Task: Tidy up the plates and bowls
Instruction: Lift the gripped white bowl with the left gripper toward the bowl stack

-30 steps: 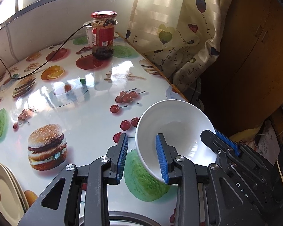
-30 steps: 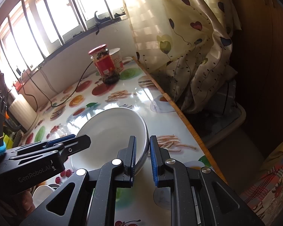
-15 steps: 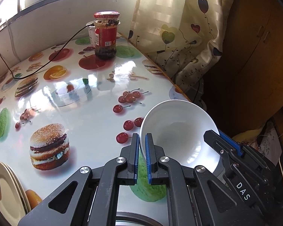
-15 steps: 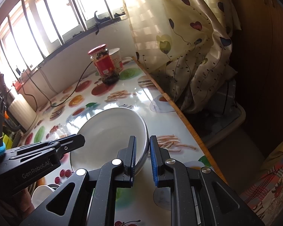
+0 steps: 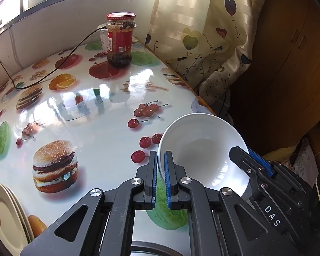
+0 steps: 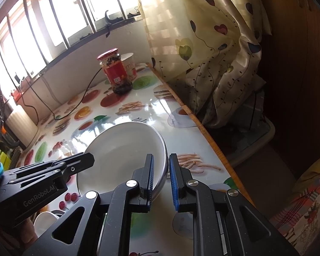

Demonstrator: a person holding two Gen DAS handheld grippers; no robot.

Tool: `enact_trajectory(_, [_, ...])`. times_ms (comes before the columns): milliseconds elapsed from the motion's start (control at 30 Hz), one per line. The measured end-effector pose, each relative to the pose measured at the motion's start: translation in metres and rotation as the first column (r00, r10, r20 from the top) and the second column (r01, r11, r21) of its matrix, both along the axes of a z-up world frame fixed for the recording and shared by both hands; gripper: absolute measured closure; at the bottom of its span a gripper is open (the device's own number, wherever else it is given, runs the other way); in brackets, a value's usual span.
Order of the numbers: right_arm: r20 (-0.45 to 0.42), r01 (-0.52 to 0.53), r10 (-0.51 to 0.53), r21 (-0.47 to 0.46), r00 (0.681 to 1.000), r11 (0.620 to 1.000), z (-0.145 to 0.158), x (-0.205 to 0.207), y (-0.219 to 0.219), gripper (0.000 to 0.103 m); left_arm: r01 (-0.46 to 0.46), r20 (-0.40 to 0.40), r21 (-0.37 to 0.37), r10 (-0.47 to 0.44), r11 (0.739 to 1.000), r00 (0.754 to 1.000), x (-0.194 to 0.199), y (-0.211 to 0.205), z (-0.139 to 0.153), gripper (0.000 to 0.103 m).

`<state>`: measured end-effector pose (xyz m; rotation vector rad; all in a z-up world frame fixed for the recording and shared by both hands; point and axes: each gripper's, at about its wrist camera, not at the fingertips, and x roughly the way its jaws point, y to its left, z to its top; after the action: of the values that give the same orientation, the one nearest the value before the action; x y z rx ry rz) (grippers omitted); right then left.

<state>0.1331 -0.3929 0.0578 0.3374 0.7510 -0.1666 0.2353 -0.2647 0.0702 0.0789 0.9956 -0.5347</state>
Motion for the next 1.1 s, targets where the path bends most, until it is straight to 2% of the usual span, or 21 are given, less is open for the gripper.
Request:
enact_trajectory(367, [0.002, 0.010, -0.010, 0.000, 1.000, 1.000, 0.001, -0.001, 0.000, 0.089, -0.017, -0.007, -0.017, 0.017, 1.000, 1.000, -0.001, 0.003, -0.001, 0.097])
enact_trajectory(600, [0.005, 0.010, -0.010, 0.002, 1.000, 1.000, 0.002, 0.000, 0.001, 0.089, -0.016, 0.017, -0.026, 0.016, 1.000, 1.000, -0.006, 0.005, 0.007, 0.097])
enact_trajectory(1100, [0.040, 0.009, -0.009, -0.009, 0.999, 1.000, 0.023, -0.023, 0.013, 0.089, -0.016, 0.042, -0.063, 0.019, 0.998, 0.999, -0.022, 0.019, 0.025, 0.097])
